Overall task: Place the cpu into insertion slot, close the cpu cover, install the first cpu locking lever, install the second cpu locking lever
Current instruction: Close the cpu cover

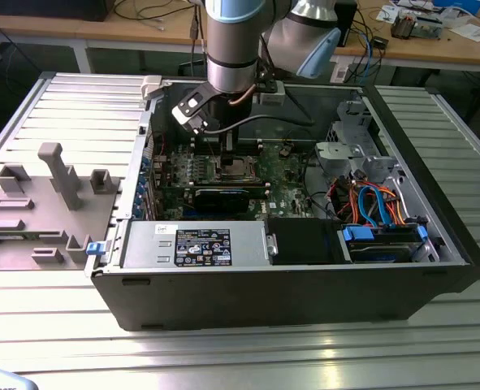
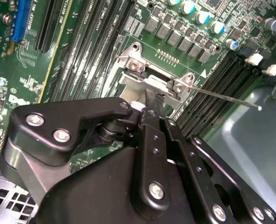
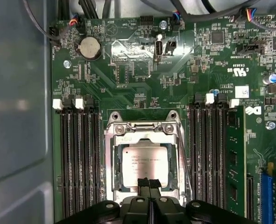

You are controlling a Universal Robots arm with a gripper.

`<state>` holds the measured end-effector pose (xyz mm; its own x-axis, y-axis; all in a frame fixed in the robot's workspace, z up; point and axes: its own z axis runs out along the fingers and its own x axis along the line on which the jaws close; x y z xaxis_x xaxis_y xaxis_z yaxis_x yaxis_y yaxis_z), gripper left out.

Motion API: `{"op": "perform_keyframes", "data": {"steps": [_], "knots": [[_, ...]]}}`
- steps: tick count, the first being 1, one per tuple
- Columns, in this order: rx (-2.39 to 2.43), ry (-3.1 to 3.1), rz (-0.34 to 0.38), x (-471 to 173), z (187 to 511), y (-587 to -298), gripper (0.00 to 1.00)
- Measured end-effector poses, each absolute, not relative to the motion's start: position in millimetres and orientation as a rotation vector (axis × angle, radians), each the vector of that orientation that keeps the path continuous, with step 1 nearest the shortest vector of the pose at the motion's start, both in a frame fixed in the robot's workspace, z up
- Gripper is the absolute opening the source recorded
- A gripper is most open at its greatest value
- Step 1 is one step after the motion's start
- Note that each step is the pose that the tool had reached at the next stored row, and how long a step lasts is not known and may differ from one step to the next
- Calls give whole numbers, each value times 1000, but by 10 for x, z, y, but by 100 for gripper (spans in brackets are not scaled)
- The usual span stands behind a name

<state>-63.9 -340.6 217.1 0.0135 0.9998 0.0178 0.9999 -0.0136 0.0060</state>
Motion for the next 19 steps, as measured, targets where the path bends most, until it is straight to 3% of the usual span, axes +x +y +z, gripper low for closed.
{"op": "perform_keyframes", "data": {"steps": [19], "knots": [[-2231,-2201,-24,-674,2051,-3407,11]]}}
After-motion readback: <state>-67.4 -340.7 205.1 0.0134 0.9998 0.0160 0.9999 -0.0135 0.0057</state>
